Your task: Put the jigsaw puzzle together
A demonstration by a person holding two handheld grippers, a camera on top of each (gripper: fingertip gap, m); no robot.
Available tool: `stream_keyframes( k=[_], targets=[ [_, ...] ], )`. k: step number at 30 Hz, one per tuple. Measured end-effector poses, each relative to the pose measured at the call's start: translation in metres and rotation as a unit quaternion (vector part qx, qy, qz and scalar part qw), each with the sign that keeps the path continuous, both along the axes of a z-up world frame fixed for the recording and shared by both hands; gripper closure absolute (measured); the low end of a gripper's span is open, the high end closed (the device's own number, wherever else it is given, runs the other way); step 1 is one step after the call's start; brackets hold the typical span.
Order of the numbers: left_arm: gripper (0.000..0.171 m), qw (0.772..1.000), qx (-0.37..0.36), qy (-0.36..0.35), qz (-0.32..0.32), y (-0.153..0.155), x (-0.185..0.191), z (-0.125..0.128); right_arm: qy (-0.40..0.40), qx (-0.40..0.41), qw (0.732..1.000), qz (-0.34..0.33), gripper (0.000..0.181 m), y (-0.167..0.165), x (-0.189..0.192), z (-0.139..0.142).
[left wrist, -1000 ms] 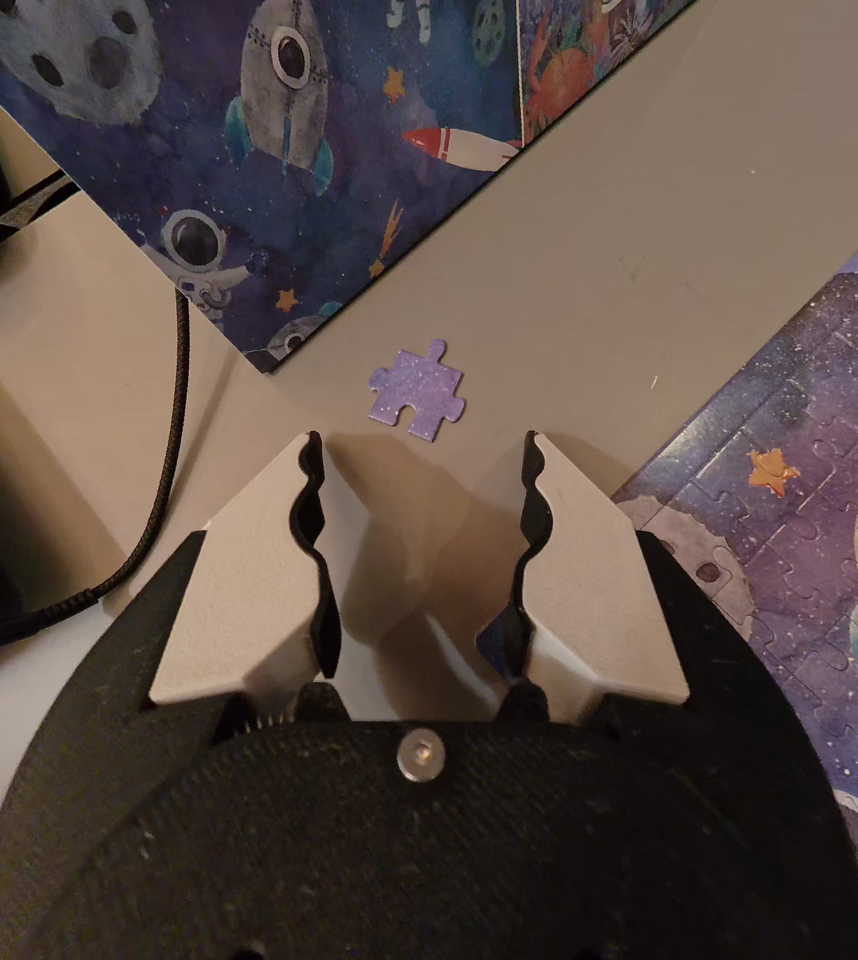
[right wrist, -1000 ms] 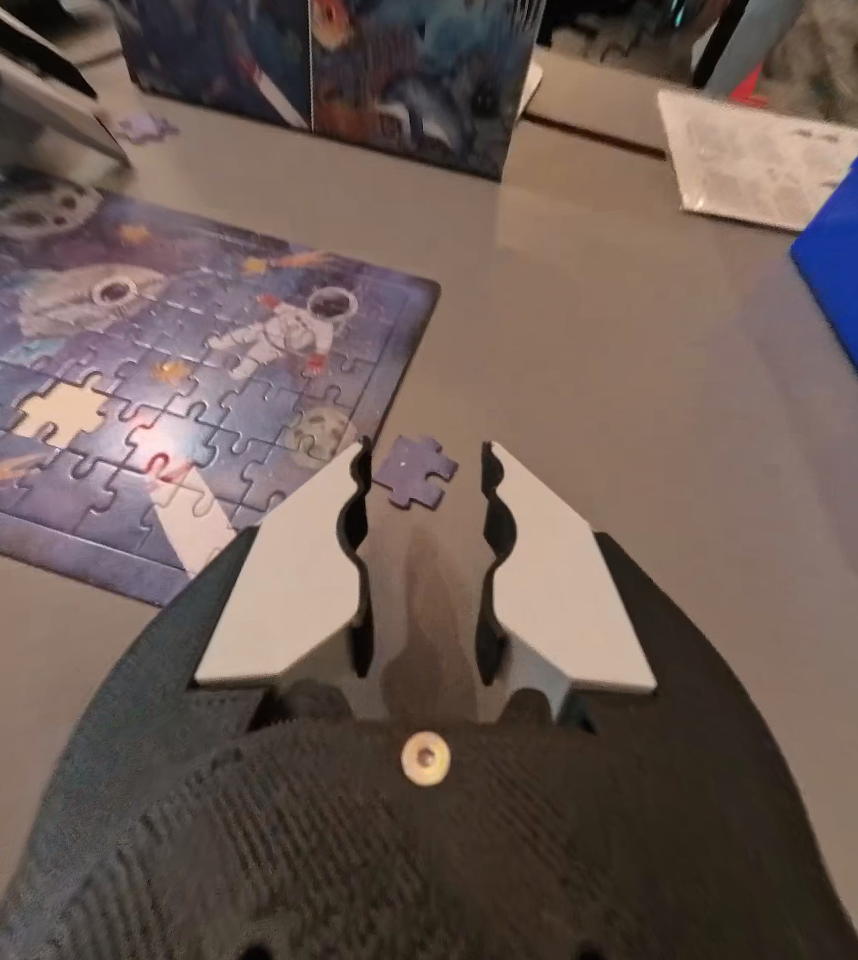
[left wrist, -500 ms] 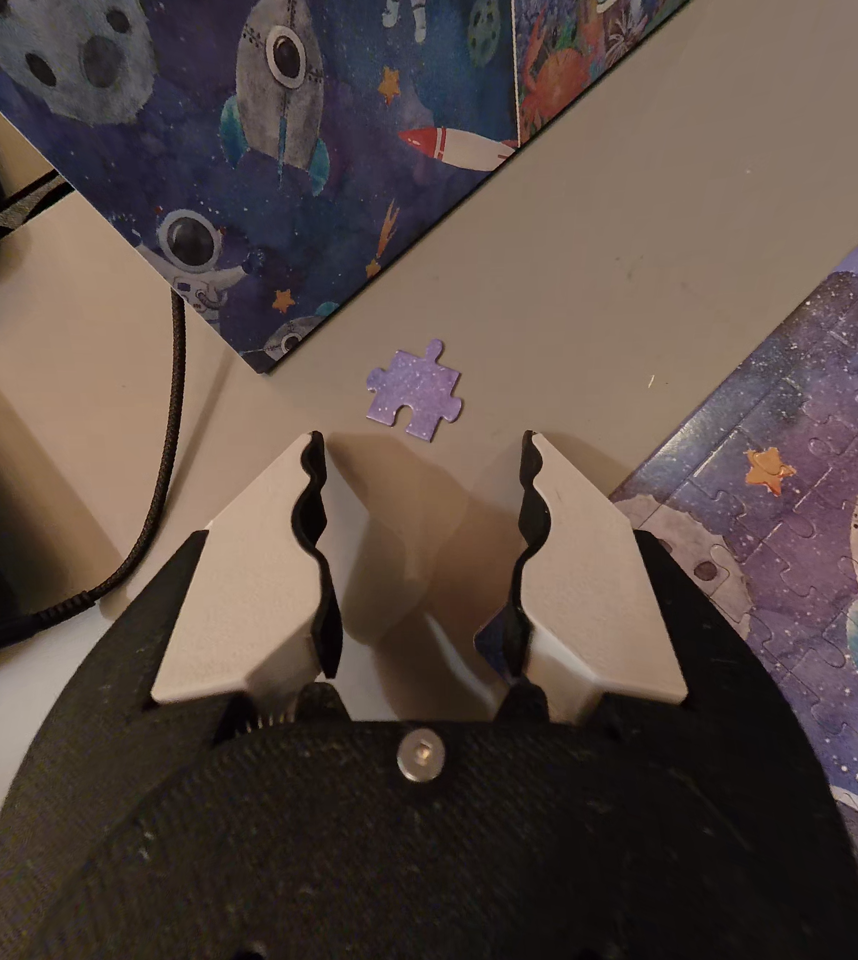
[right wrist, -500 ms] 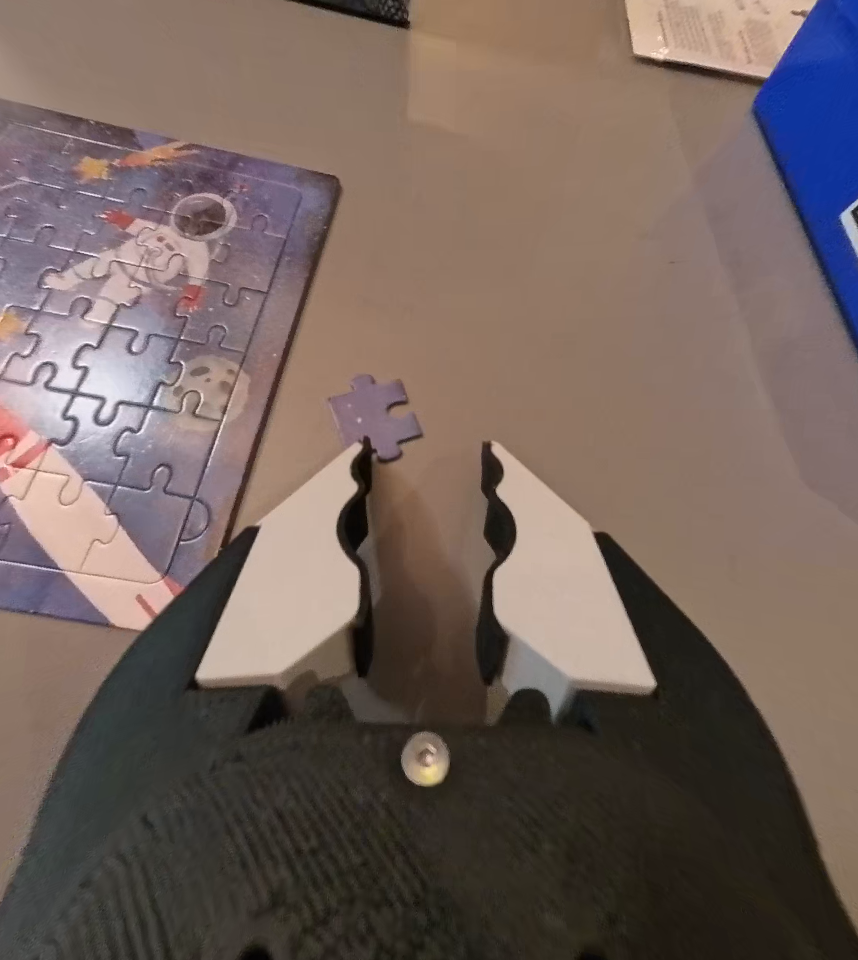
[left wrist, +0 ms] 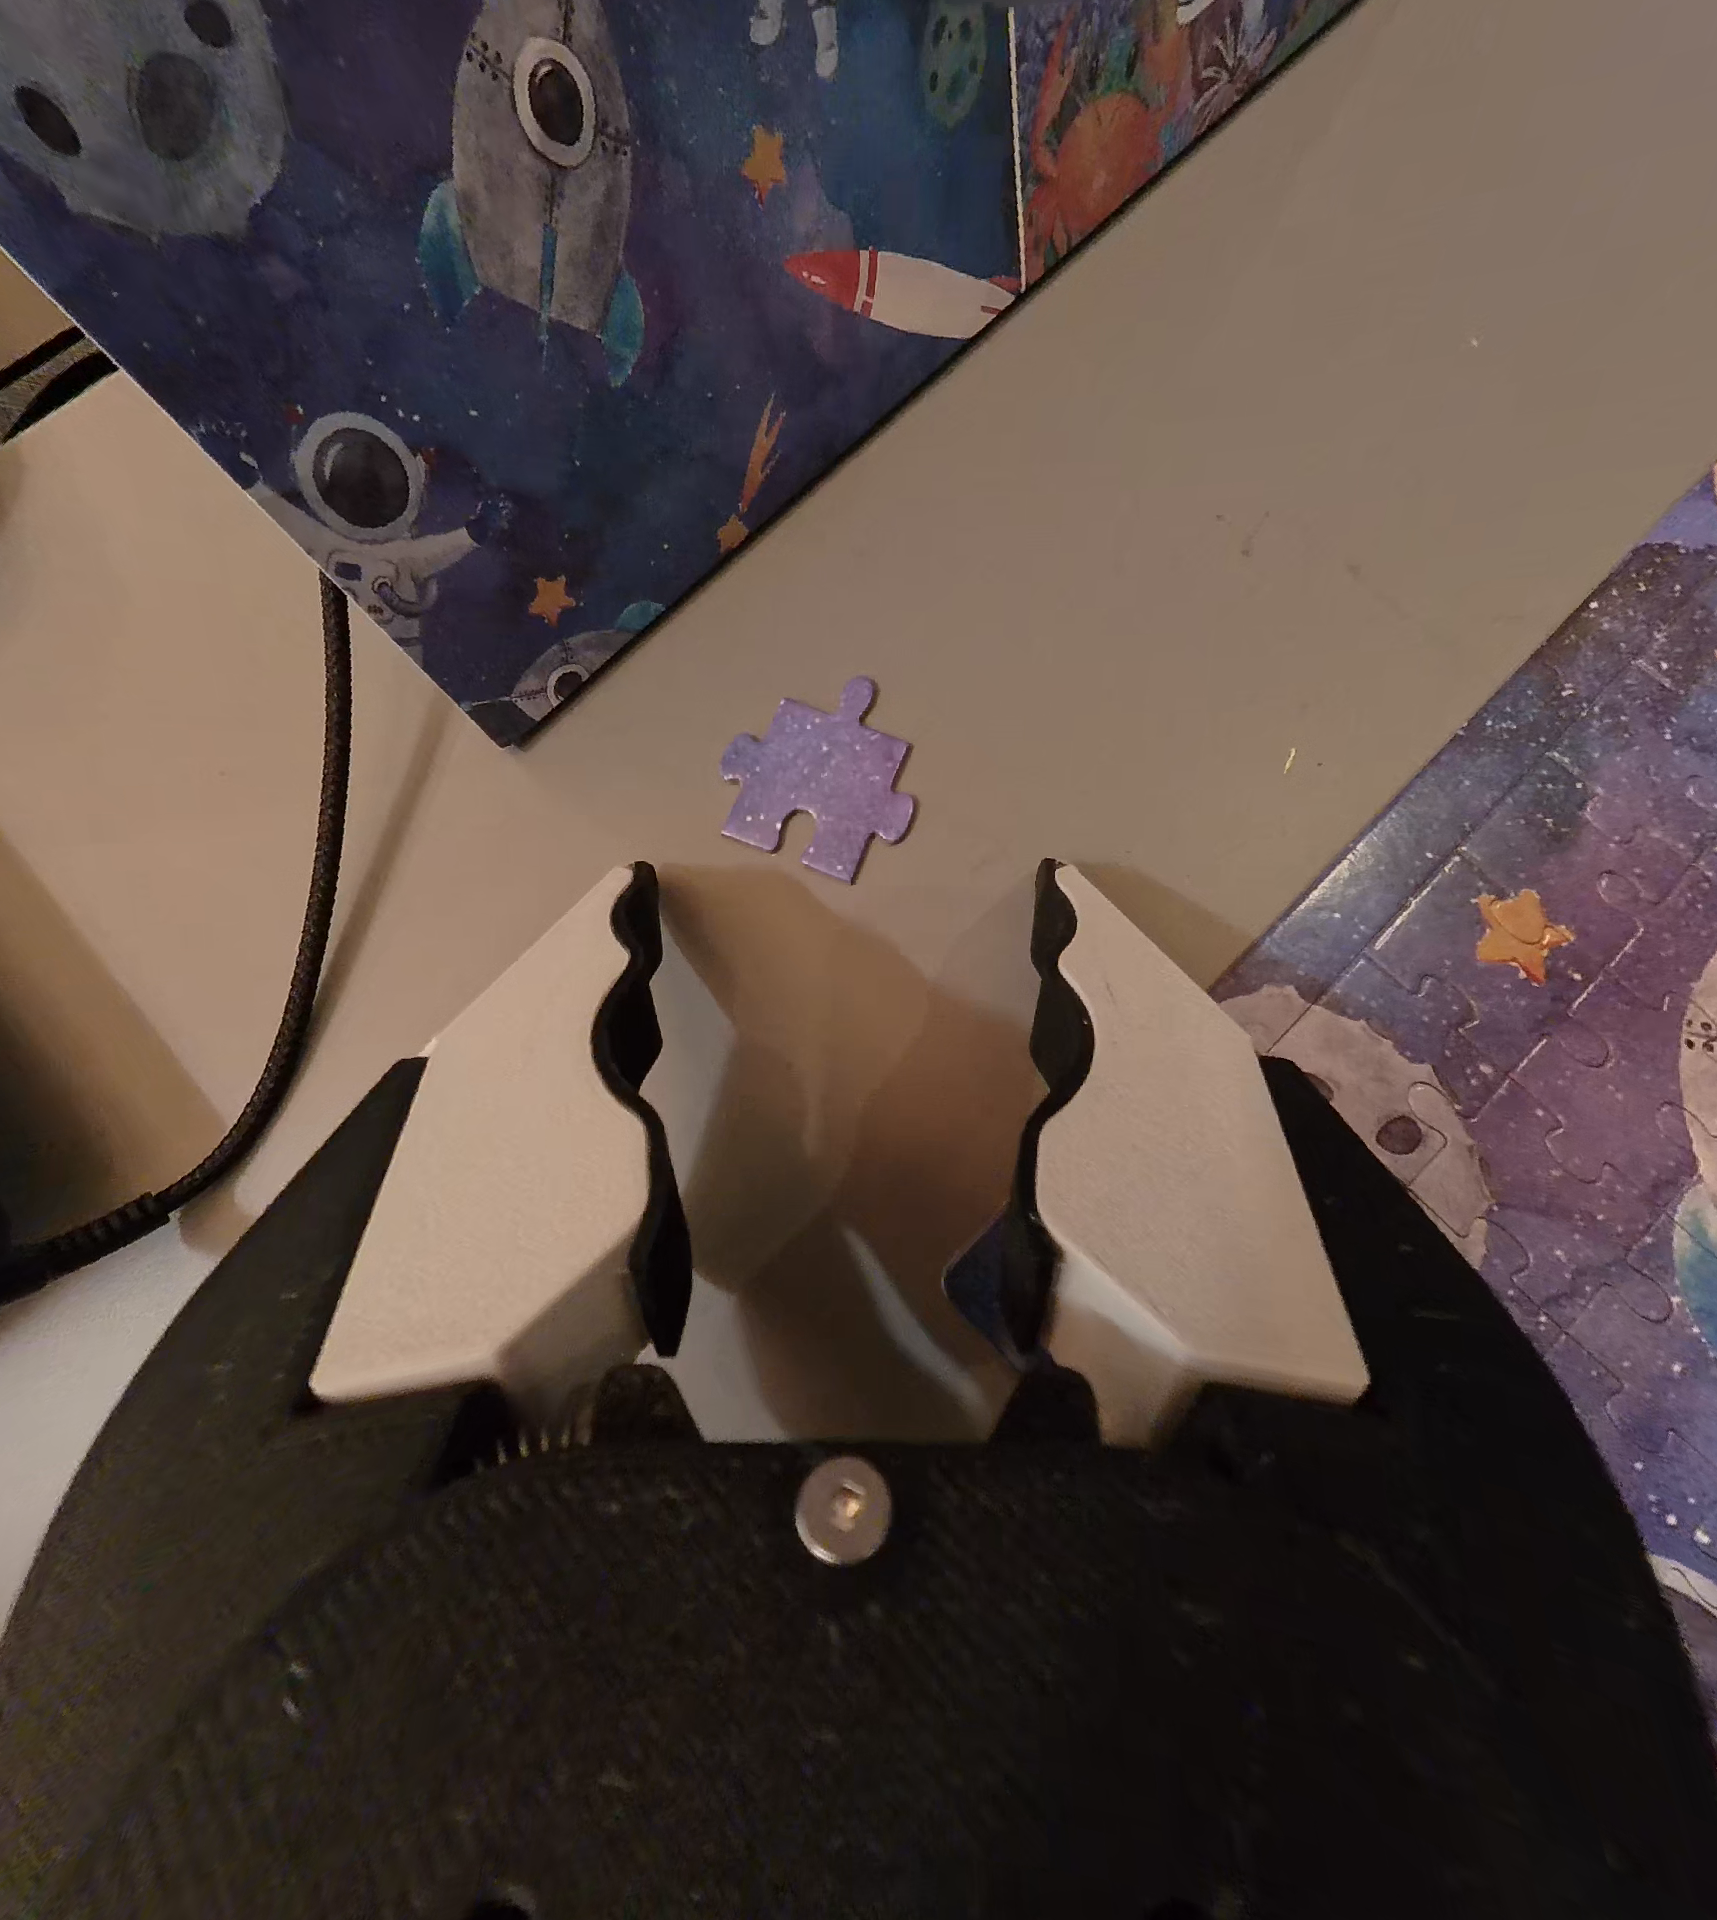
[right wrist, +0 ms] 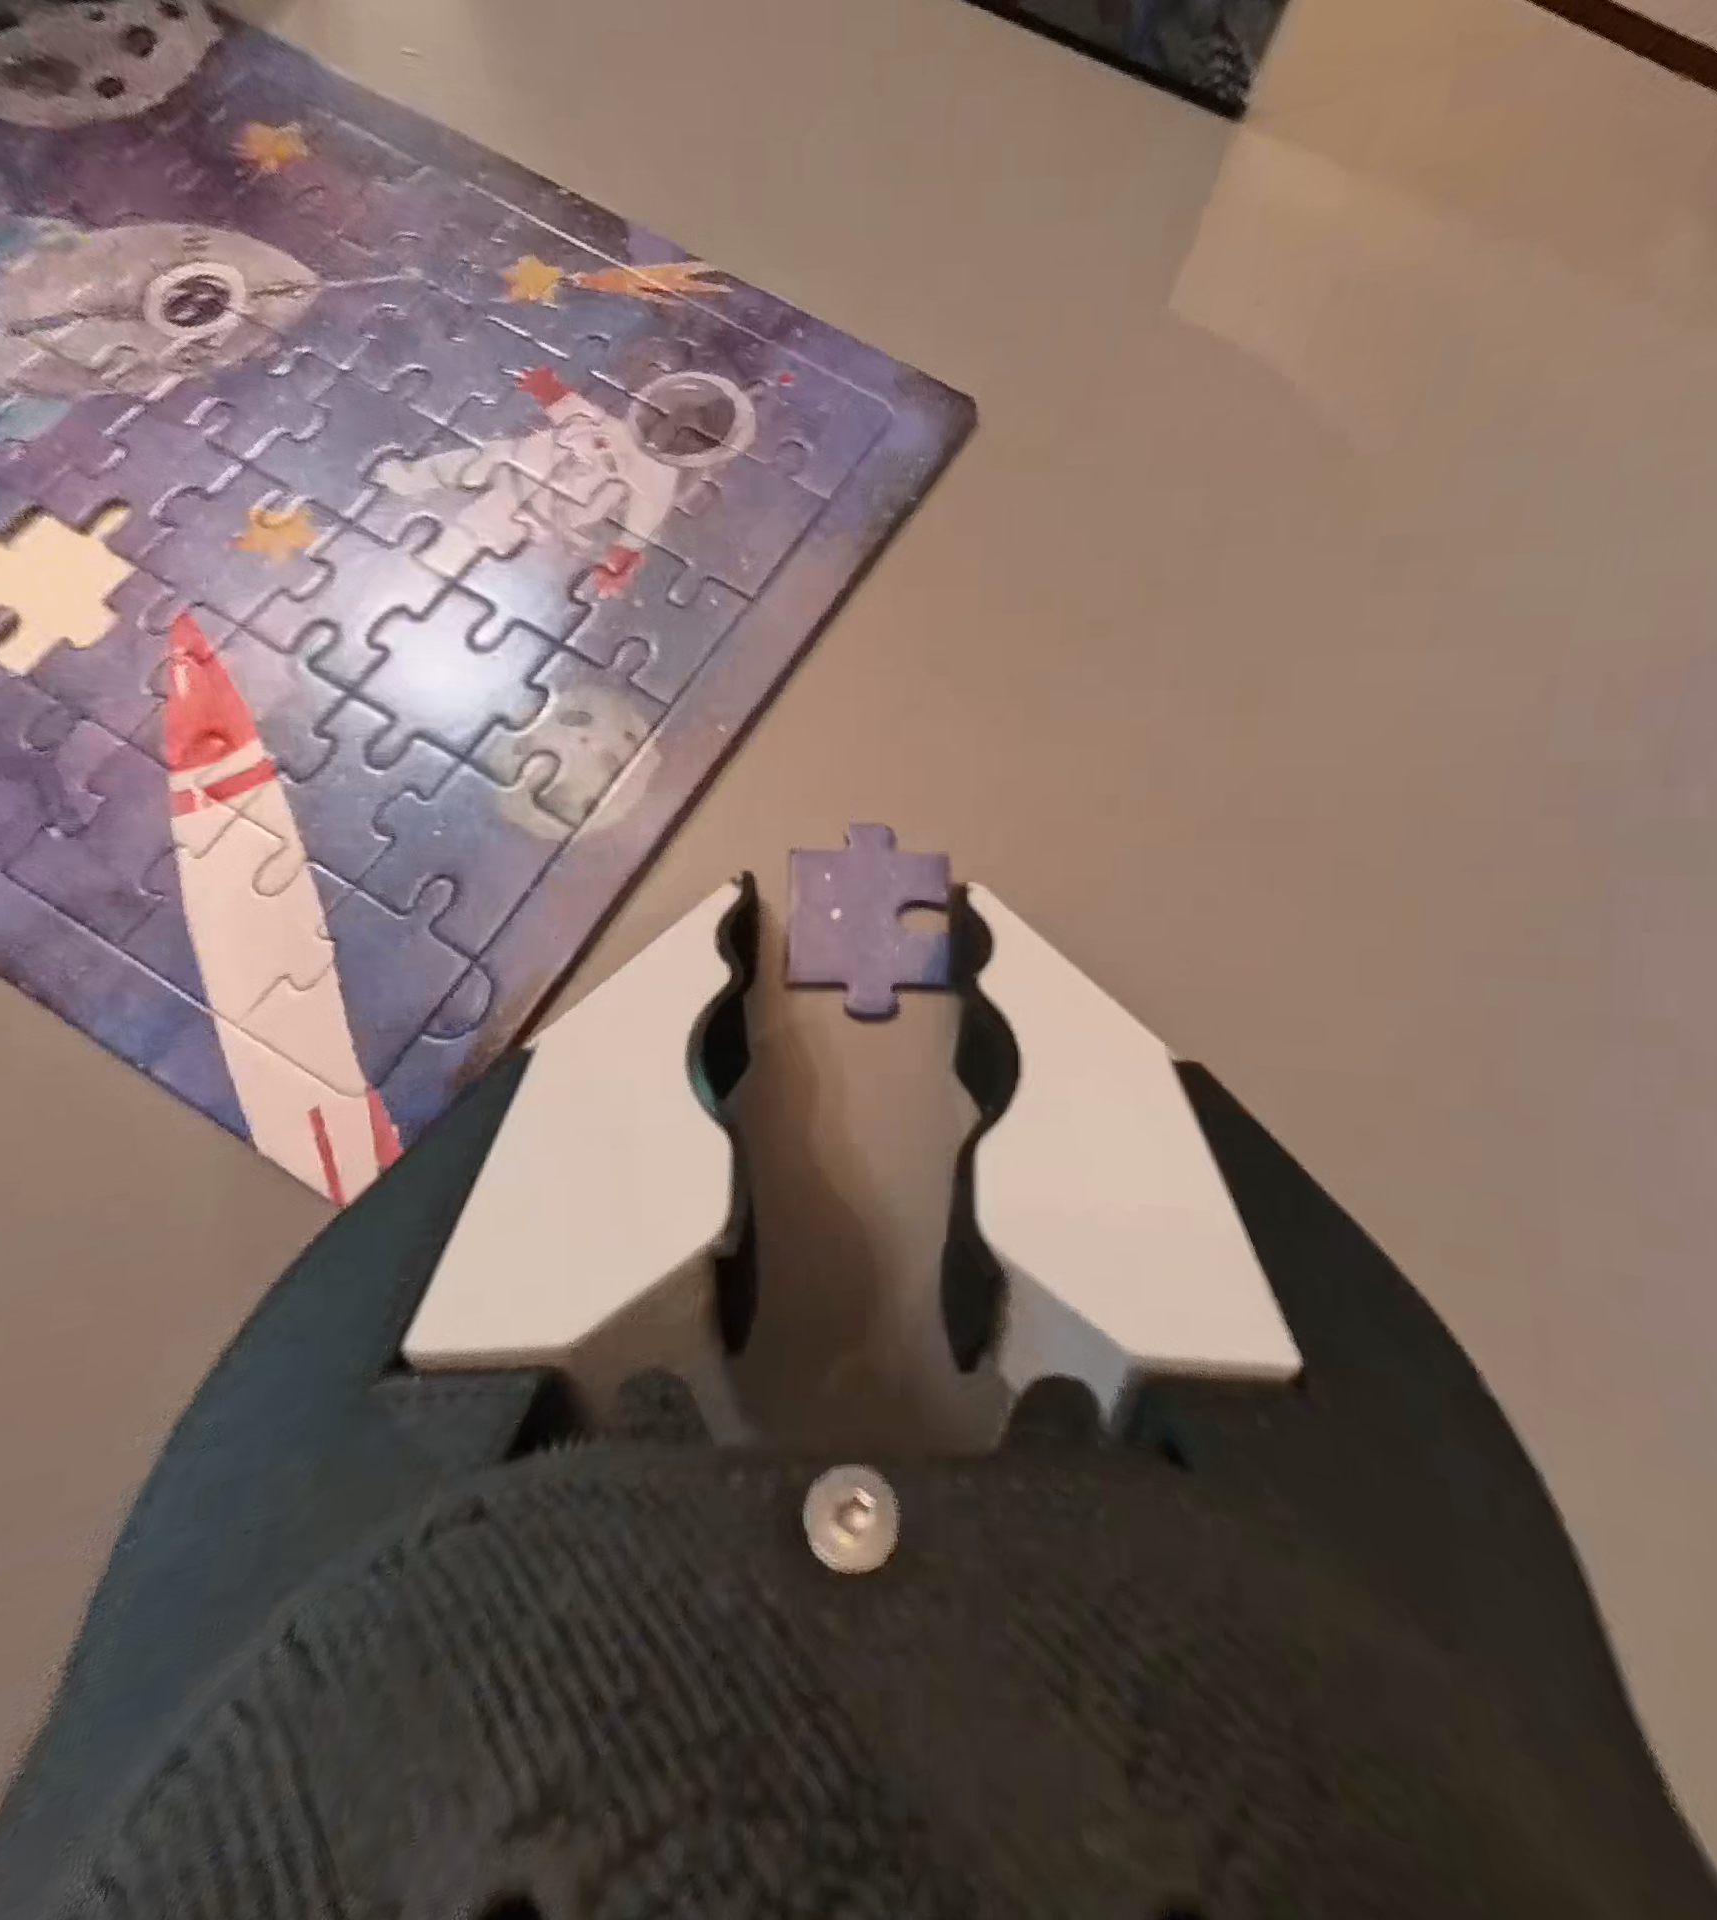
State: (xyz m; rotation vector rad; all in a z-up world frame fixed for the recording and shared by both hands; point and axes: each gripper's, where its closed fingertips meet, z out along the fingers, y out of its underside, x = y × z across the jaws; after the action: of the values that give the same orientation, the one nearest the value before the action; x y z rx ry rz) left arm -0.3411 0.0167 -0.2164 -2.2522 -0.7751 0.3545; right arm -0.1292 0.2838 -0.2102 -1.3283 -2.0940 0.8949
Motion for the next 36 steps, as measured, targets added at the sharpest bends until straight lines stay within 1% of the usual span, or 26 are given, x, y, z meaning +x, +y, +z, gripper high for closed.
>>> stream_keyframes(
  k=[2, 5, 6, 14, 16, 20, 22, 24, 27, 30, 33, 36],
  targets=[
    [0.101, 1.0, -0.001, 0.002, -0.001, 0.0, 0.0, 0.0, -0.019, -0.013, 1.0, 0.017, 0.152, -0.004, -0.001, -0.001],
    [0.101, 1.0, 0.0, 0.0, -0.001, 0.0, 0.0, 0.0, -0.052, -0.018, 0.998, 0.014, 0.155, -0.003, 0.0, -0.002],
    [0.102, 1.0, 0.001, -0.001, -0.001, 0.0, 0.0, 0.0, -0.058, -0.012, 0.998, 0.014, 0.162, -0.002, 0.002, -0.002],
    [0.103, 1.0, 0.002, -0.003, -0.005, 0.001, 0.001, 0.0, -0.05, -0.01, 0.998, 0.021, 0.162, -0.005, 0.004, -0.002],
    [0.104, 1.0, 0.001, -0.003, -0.005, 0.001, 0.001, 0.0, -0.037, -0.017, 0.999, 0.033, 0.163, -0.01, 0.005, 0.004],
    [0.103, 1.0, 0.001, -0.002, -0.006, 0.001, 0.001, 0.0, 0.013, -0.087, 0.992, 0.089, 0.163, -0.046, 0.012, 0.041],
    [0.104, 1.0, 0.002, -0.004, -0.006, 0.001, 0.001, -0.001, 0.035, -0.121, 0.983, 0.134, 0.164, -0.076, 0.018, 0.062],
    [0.104, 1.0, 0.003, -0.006, -0.006, 0.001, 0.001, -0.001, 0.041, -0.135, 0.973, 0.185, 0.163, -0.111, 0.026, 0.071],
    [0.104, 1.0, 0.002, -0.004, -0.006, 0.0, 0.001, -0.001, 0.024, -0.119, 0.958, 0.259, 0.163, -0.166, 0.037, 0.063],
    [0.104, 1.0, 0.0, 0.0, -0.006, 0.0, 0.001, 0.0, -0.002, -0.094, 0.942, 0.322, 0.163, -0.212, 0.046, 0.04],
    [0.105, 1.0, -0.001, 0.003, -0.008, 0.001, 0.001, 0.0, -0.024, -0.049, 0.935, 0.35, 0.164, -0.234, 0.048, 0.018],
    [0.106, 1.0, -0.001, 0.003, -0.009, 0.001, 0.002, 0.0, -0.036, -0.029, 0.93, 0.364, 0.164, -0.242, 0.047, 0.011]
  ],
)
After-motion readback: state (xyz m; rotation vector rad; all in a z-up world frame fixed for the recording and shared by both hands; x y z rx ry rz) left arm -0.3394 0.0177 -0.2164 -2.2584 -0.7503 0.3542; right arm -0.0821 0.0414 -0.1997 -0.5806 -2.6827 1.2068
